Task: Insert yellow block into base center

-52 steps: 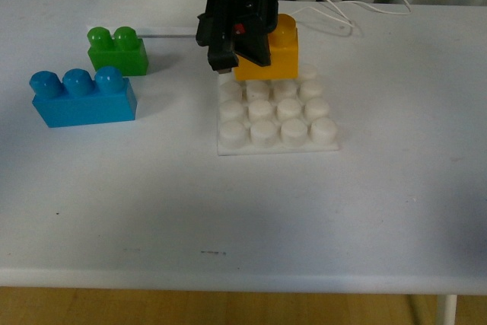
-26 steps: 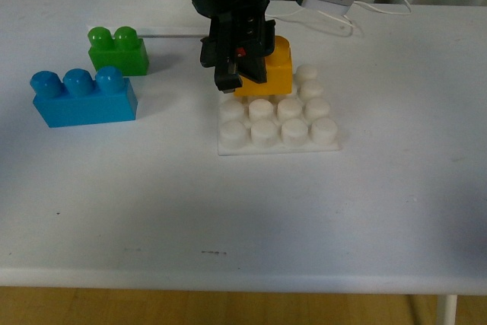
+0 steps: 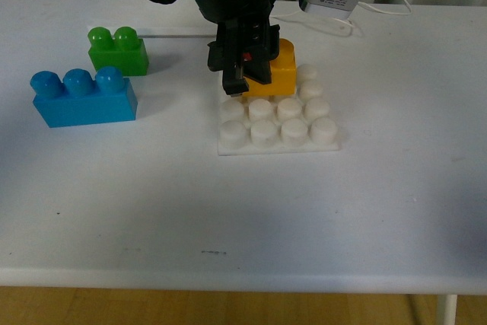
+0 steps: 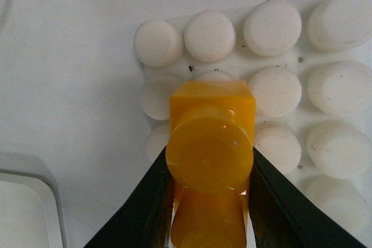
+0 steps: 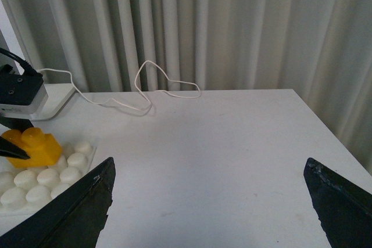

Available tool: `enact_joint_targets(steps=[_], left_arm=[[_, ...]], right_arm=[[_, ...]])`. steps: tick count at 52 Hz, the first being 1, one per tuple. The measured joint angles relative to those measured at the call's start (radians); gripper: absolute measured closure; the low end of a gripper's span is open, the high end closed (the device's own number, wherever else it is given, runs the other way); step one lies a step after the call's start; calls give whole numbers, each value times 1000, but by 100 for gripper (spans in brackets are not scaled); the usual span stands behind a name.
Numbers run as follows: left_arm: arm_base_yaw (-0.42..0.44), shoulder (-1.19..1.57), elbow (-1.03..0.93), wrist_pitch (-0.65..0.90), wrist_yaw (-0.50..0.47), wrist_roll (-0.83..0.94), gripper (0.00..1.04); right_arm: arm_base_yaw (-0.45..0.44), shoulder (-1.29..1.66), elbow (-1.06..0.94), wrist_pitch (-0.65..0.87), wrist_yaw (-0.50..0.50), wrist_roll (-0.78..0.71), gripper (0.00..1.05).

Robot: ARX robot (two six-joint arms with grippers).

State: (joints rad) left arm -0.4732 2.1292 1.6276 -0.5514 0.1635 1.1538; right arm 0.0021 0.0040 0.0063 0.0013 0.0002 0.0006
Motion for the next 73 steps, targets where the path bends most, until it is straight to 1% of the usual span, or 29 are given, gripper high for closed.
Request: enact_joint_targets(steps=[25, 51, 64, 65, 68, 71, 72, 73], left_arm=[[-2, 40, 13, 5, -2, -13, 74], [-13, 58, -35, 82, -7, -15, 74], [-10, 32, -36, 84, -5, -18, 74], [-9, 27, -35, 79, -7, -21, 72], [-8, 18, -35, 74, -17, -13, 58], [-7, -2, -35, 72, -16, -8, 48], [-7, -20, -35, 72, -19, -6, 42], [-8, -30, -35, 72, -22, -3, 40]], right_arm=[[0, 0, 0, 0, 0, 0, 9], [0, 0, 0, 0, 0, 0, 9], [0, 0, 0, 0, 0, 0, 9], [0, 0, 0, 0, 0, 0, 9], [0, 0, 0, 0, 0, 0, 9], [0, 0, 0, 0, 0, 0, 9], [0, 0, 0, 0, 0, 0, 9], [0, 0, 0, 0, 0, 0, 9]])
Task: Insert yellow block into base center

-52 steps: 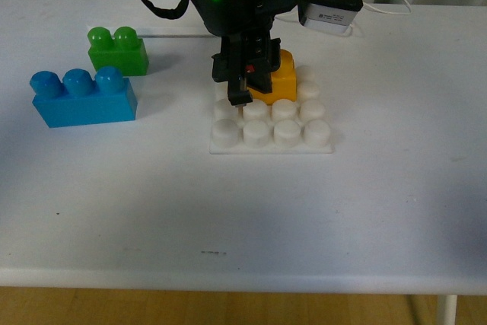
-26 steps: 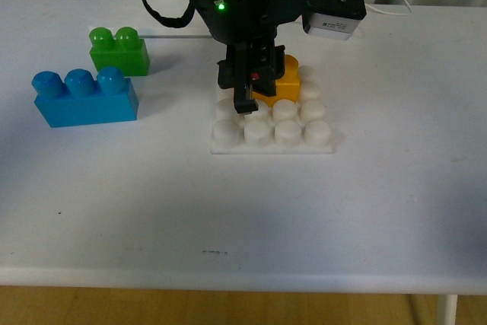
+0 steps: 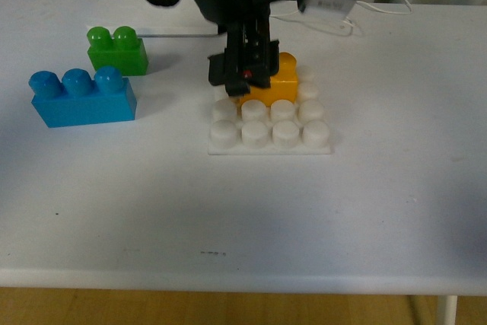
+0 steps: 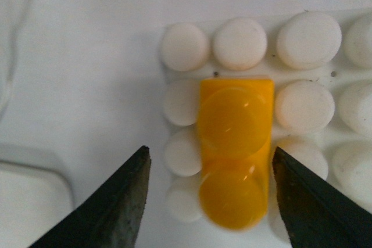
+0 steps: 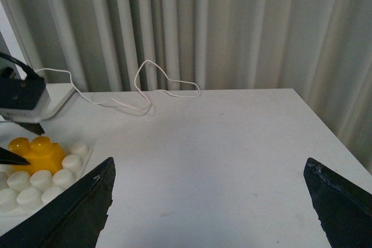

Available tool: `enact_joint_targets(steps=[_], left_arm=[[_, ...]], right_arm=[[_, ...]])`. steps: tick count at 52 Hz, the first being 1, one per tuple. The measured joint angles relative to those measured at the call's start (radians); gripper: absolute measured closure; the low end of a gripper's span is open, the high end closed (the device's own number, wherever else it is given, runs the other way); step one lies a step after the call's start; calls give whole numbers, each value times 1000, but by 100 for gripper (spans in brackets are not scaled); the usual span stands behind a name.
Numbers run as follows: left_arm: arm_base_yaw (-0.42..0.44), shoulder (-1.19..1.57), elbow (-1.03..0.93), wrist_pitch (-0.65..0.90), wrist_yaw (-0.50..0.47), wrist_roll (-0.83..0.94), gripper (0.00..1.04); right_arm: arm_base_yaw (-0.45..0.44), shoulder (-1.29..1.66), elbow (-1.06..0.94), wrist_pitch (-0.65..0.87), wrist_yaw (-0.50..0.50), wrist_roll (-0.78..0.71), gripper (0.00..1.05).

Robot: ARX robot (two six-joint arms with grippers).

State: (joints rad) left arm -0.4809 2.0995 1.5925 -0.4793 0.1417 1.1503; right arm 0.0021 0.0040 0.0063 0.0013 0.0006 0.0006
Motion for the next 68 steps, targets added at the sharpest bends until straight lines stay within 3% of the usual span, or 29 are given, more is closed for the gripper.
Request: enact_joint_targets(steps=[9, 25, 30, 40, 49, 55, 58, 61, 68], left_arm=[[-22, -254, -96, 104, -68, 45, 5], [-58, -722, -676, 668, -325, -17, 6], [-28, -853, -863, 810, -435, -84, 6], [79, -1099, -1202, 1006, -565, -293, 6], [233, -1388, -1424, 876, -528, -672, 6], [250, -1422, -1437, 872, -520, -805, 6], [275, -1427, -1460, 948, -417, -900, 14], [309, -1458, -1494, 1003, -311, -1027, 28], [354, -1540, -1524, 967, -264, -1114, 55]], right_arm=[[0, 0, 0, 0, 0, 0, 9], [0, 0, 0, 0, 0, 0, 9], [0, 0, 0, 0, 0, 0, 9], [0, 0, 0, 0, 0, 0, 9], [0, 0, 0, 0, 0, 0, 9], [0, 0, 0, 0, -3, 0, 9], [0, 0, 0, 0, -2, 0, 9], [0, 0, 0, 0, -2, 0, 9], [0, 0, 0, 0, 0, 0, 9]])
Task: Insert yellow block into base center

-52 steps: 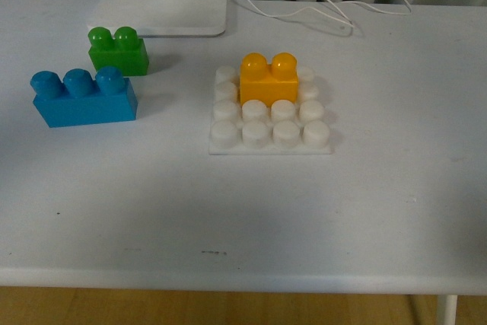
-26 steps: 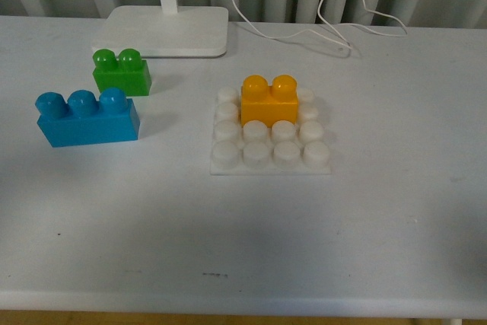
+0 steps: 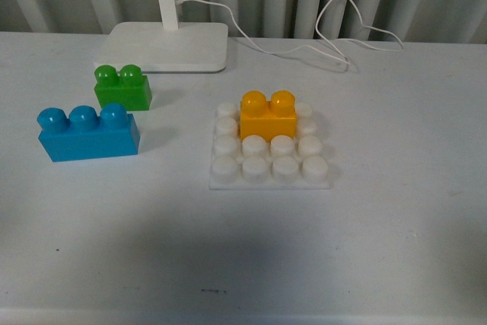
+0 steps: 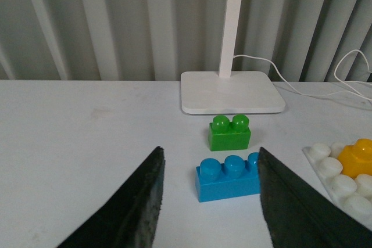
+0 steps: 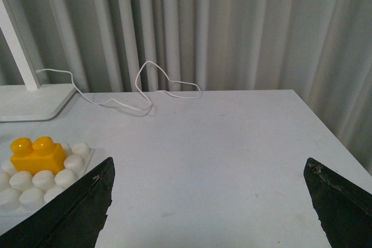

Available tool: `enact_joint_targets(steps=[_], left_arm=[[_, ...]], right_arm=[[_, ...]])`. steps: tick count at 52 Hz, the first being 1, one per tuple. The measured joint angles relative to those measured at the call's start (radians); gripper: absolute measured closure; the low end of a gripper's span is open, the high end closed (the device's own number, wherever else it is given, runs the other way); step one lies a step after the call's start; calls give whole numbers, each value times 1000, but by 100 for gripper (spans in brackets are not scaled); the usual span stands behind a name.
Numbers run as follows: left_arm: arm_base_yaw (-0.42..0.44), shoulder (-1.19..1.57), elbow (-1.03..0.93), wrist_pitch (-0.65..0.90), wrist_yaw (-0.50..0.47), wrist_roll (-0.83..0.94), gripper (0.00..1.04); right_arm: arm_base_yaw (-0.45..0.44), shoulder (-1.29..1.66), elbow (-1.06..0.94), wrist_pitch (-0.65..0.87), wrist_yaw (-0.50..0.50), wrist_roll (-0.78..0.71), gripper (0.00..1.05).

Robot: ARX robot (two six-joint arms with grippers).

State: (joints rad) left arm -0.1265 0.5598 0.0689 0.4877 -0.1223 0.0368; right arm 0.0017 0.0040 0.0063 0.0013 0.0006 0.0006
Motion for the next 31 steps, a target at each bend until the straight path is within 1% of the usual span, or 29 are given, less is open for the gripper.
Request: enact_joint_targets(steps=[3, 4, 5, 7, 8, 9, 13, 14, 19, 31], left_arm=[[14, -30, -11, -21, 13, -14, 66], [18, -35, -13, -25, 19, -16, 68], [35, -47, -15, -32, 34, -16, 72], [75, -67, -21, -51, 99, -20, 79], [90, -77, -24, -59, 109, -20, 82], [95, -82, -25, -62, 112, -20, 84], [122, -117, -33, -85, 115, -24, 98], [122, -124, -45, -68, 117, -30, 101], [123, -153, -57, -83, 122, -34, 101], [124, -274, -57, -199, 122, -35, 101]], right_arm=[[0, 0, 0, 0, -2, 0, 9], [0, 0, 0, 0, -2, 0, 9], [0, 0, 0, 0, -2, 0, 9], [0, 0, 0, 0, -2, 0, 9], [0, 0, 0, 0, -2, 0, 9], [0, 0, 0, 0, -2, 0, 9], [0, 0, 0, 0, 1, 0, 9], [0, 0, 0, 0, 1, 0, 9], [0, 0, 0, 0, 0, 0, 9], [0, 0, 0, 0, -2, 0, 9]])
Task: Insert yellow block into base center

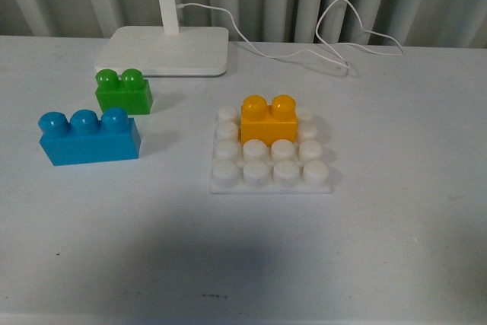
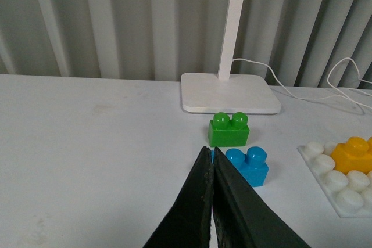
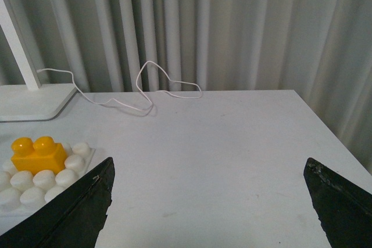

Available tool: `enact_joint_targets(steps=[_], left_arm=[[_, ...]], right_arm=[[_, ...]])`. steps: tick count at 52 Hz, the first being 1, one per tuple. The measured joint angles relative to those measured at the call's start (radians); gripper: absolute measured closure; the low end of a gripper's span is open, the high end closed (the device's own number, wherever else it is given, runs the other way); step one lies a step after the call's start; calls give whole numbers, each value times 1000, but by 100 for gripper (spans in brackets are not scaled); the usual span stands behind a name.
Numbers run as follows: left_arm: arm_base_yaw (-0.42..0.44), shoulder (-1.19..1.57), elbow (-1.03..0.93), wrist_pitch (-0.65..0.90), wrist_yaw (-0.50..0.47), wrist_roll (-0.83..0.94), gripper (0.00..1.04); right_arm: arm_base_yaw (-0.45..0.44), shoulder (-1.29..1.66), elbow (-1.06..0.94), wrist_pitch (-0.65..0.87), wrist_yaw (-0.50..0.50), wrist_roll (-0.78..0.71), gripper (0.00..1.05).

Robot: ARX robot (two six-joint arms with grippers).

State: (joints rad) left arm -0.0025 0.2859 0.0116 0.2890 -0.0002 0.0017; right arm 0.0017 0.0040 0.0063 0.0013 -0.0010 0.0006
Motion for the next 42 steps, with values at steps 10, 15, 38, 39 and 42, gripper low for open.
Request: enact_joint_targets(steps=[10, 15, 38, 39, 42], left_arm=[[0, -70, 0, -69, 0, 0, 101], [0, -98, 0, -97, 0, 0, 101], [0, -281, 0, -287, 0, -3, 96], [0, -281, 0, -287, 0, -3, 92], [0, -281, 0, -287, 0, -3, 81]], right_arm=[[0, 0, 0, 0, 0, 0, 9], [0, 0, 0, 0, 0, 0, 9], [0, 0, 0, 0, 0, 0, 9], [0, 0, 0, 0, 0, 0, 9], [0, 0, 0, 0, 0, 0, 9]])
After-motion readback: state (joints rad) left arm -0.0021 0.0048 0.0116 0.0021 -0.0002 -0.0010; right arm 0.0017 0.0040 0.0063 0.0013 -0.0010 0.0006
